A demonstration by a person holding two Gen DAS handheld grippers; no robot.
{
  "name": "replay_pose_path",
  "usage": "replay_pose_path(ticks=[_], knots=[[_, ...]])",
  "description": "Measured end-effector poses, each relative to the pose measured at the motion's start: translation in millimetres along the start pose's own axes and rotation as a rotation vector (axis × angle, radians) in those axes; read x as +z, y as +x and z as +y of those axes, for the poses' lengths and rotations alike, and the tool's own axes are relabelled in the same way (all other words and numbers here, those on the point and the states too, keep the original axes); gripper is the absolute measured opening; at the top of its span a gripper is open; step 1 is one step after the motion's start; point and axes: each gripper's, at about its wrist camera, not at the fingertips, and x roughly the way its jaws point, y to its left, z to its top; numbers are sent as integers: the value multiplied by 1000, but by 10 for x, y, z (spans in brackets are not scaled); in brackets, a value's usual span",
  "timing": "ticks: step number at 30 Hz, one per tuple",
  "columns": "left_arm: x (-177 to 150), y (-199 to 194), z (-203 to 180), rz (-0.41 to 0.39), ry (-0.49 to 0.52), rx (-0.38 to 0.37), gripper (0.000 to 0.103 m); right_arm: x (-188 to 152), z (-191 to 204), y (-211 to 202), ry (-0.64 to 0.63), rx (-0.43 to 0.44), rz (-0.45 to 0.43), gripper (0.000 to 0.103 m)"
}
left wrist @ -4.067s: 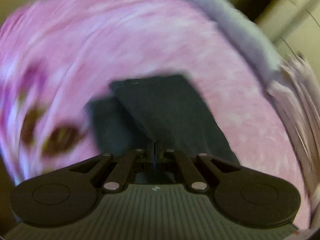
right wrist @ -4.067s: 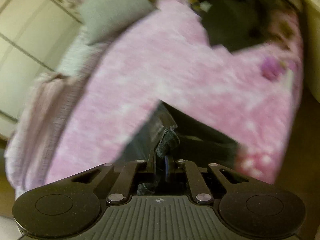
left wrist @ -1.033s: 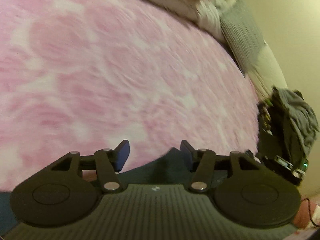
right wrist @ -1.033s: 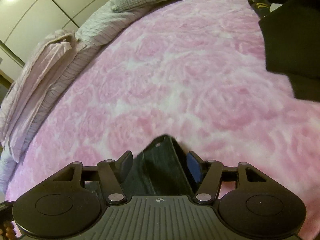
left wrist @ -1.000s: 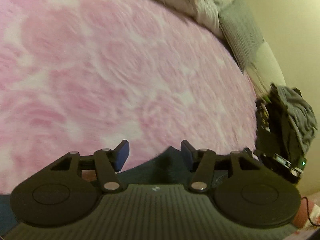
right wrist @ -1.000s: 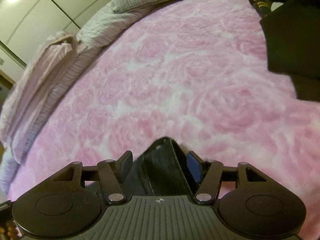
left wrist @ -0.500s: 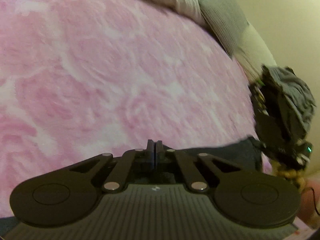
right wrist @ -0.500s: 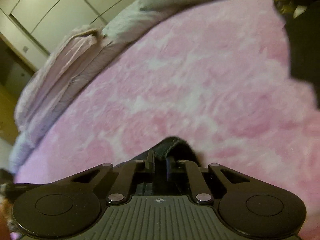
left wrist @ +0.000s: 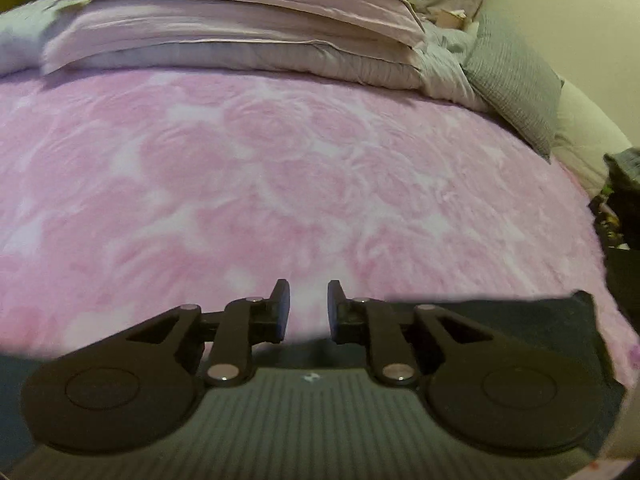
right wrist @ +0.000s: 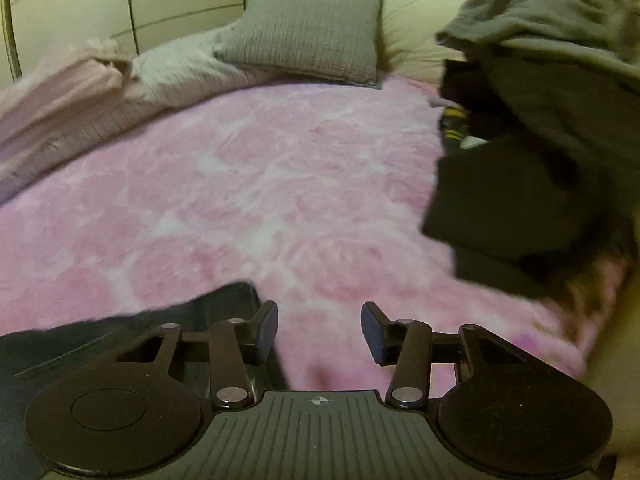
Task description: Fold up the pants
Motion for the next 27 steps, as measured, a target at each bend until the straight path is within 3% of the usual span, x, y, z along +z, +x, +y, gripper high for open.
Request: replay_pose_path(ticks=[3, 5, 9, 10, 14, 17, 20, 22, 27], knots=[[-330, -401, 115, 19, -8, 22, 15, -388, 201, -385, -49, 101, -5, 43], [-568, -521, 144, 26, -7, 35, 16, -676, 408, -430, -119, 143, 5, 42], [-998, -522, 276, 27, 2, 21, 15, -1230, 600, -95, -218, 77, 81, 42], [-1068, -521, 288, -1, 19, 17, 14, -1301, 601, -113, -223, 74, 26, 42], [-1187, -696, 391, -111, 43, -27, 15, -1299, 655, -254, -232, 43, -15, 42], [-1321, -964, 506, -197, 40, -34, 21, -1314, 719, -485, -219, 56, -154, 43], [-1521, -1254, 669, -218, -6, 11, 25, -1417, 835, -589, -145, 137, -157, 43], [-1695, -1509, 823, -245, -24, 76, 29, -1546, 948, -684, -123, 206, -128, 44], [-1888, -2122, 1357, -278, -97, 267, 36, -1748, 1206, -1163, -161, 251, -85, 50]])
